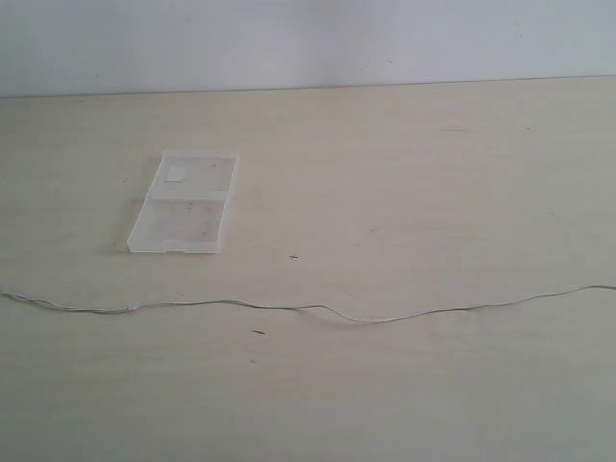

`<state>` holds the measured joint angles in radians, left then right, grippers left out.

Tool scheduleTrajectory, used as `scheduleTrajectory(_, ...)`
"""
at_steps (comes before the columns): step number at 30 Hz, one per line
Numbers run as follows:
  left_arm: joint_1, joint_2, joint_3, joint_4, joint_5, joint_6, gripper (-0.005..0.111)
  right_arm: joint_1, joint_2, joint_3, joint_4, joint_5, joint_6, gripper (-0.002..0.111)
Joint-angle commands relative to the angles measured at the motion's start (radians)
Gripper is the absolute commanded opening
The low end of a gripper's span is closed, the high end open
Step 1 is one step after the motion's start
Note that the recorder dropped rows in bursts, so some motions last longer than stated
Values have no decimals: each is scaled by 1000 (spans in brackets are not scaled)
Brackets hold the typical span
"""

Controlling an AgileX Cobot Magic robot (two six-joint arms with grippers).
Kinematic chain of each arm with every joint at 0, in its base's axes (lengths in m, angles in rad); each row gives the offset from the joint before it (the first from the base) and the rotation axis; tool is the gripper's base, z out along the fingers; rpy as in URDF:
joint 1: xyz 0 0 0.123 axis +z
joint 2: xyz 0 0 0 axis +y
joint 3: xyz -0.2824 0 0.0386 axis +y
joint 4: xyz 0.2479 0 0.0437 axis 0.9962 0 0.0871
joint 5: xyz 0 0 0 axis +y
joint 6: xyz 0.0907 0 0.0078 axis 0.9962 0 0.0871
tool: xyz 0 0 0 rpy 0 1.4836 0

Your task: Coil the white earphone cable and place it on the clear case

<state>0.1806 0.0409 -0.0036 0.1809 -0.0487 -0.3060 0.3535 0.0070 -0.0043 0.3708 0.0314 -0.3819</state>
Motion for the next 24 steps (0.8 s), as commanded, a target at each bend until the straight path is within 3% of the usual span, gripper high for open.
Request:
scheduleTrajectory(1, 0, -4, 4, -5, 3, 4, 0, -5, -7, 4, -5, -9, -9, 0)
scheduleTrajectory(11, 0, -4, 4, -5, -10, 8, 0, -5, -7, 4, -5, -9, -9, 0)
scheduleTrajectory(24, -2, 2, 4, 13, -426, -291, 0, -5, -7, 4, -5, -9, -9, 0)
